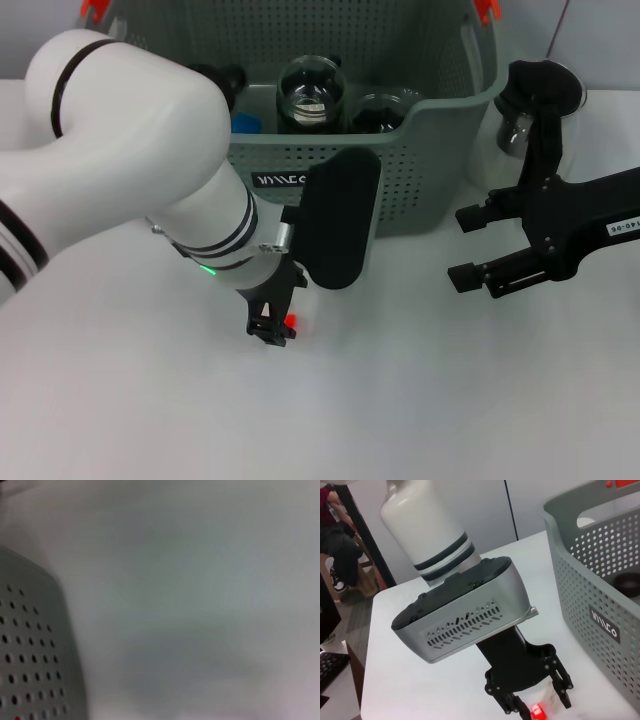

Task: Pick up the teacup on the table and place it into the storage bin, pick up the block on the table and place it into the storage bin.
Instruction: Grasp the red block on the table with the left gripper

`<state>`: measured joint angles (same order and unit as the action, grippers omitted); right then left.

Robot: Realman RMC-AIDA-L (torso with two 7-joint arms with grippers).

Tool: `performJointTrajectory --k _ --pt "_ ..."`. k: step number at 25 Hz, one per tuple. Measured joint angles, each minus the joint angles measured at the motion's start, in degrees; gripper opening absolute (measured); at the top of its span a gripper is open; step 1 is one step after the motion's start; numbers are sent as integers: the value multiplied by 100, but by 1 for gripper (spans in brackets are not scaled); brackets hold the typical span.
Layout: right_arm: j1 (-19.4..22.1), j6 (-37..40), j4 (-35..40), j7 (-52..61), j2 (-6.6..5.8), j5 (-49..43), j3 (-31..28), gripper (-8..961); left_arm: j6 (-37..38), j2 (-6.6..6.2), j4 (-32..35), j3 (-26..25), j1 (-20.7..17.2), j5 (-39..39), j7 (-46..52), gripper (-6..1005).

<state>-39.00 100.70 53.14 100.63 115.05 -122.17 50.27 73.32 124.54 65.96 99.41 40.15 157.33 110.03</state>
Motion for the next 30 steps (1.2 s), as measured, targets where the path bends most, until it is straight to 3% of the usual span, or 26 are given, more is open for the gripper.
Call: performJointTrajectory --k 30 --pt "2 -17 -8 -25 8 0 -33 910 3 0 -264 65 125 -45 -8 463"
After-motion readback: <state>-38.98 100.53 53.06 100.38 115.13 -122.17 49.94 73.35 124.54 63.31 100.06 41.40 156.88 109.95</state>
